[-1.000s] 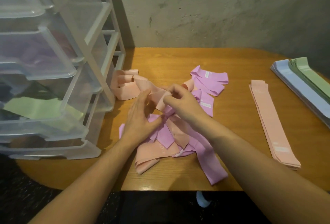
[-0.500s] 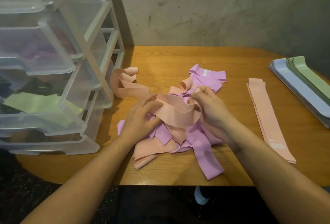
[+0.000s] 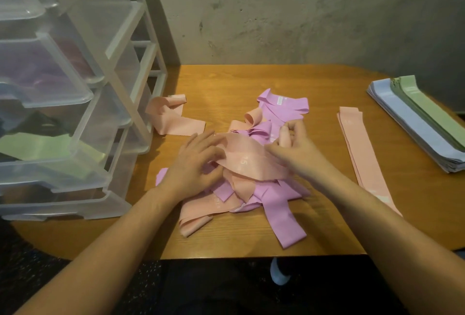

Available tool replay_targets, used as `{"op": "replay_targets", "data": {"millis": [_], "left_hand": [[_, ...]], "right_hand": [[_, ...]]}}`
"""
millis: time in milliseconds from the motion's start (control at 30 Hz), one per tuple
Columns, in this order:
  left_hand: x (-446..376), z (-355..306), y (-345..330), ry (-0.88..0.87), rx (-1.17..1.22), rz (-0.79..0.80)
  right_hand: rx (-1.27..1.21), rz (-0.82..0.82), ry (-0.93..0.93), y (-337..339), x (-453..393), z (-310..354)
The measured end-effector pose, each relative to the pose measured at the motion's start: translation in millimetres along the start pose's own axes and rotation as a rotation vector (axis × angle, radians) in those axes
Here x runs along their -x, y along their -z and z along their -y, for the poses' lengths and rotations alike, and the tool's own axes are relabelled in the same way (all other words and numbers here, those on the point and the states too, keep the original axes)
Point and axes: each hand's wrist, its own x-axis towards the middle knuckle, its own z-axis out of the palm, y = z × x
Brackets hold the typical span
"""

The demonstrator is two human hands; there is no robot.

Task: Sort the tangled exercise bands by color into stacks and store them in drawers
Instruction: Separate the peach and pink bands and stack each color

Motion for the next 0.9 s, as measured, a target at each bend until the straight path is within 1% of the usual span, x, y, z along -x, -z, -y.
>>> {"op": "replay_targets", "data": {"millis": [67, 167, 233, 367, 433, 500, 600, 667, 733, 833, 900], "left_hand": [[-5.2, -7.7, 6.9, -0.056, -0.055, 0.071], [-12.3, -21.6, 13.1, -0.144, -0.065, 0.161], [-16.9, -35.1, 12.7, -0.148, -0.027, 0.194], [-21.7, -66.2, -2.6, -0.156, 0.076, 0.100], [-24.7, -77.2, -10.5, -0.098, 0.159, 0.120], [-28.2, -83.9, -15.1, -0.075, 0.201, 0.126], [-31.7, -87.1, -13.3, -0.140, 0.206, 0.086], [-32.4, -86.4, -9.2, -0.160, 0.281, 0.051], [-32.8, -88.5, -1.5, -0.092, 0.432, 0.007], [-36.5, -94.7, 15.4, 0.094, 0.656, -0.085], [-40.3, -102.5, 28.1, 0.232, 0.878, -0.078]], "right_hand": [[-0.055, -0.019, -0.015, 2.6, 0.6, -0.3], [-0.157, -0.054, -0.058, 5.8, 1.7, -2.0], [-0.252, -0.075, -0.093, 6.9, 2.1, -2.9], [-0.449, -0.111, -0.164, 8.1, 5.0, -3.3], [-0.513, -0.100, -0.170, 9.8, 8.1, -2.9], [-0.536, -0.101, -0.174, 12.9, 11.5, -1.7], [-0.511, -0.123, -0.166, 19.9, 13.7, -0.9], [-0.526, -0.129, -0.146, 25.8, 14.8, -0.5], [-0.564, -0.125, -0.112, 33.3, 17.1, -0.8], [-0.535, -0.147, -0.076, 44.9, 20.3, -4.7], [-0.501, -0.135, -0.068, 50.5, 22.4, -7.9]]}}
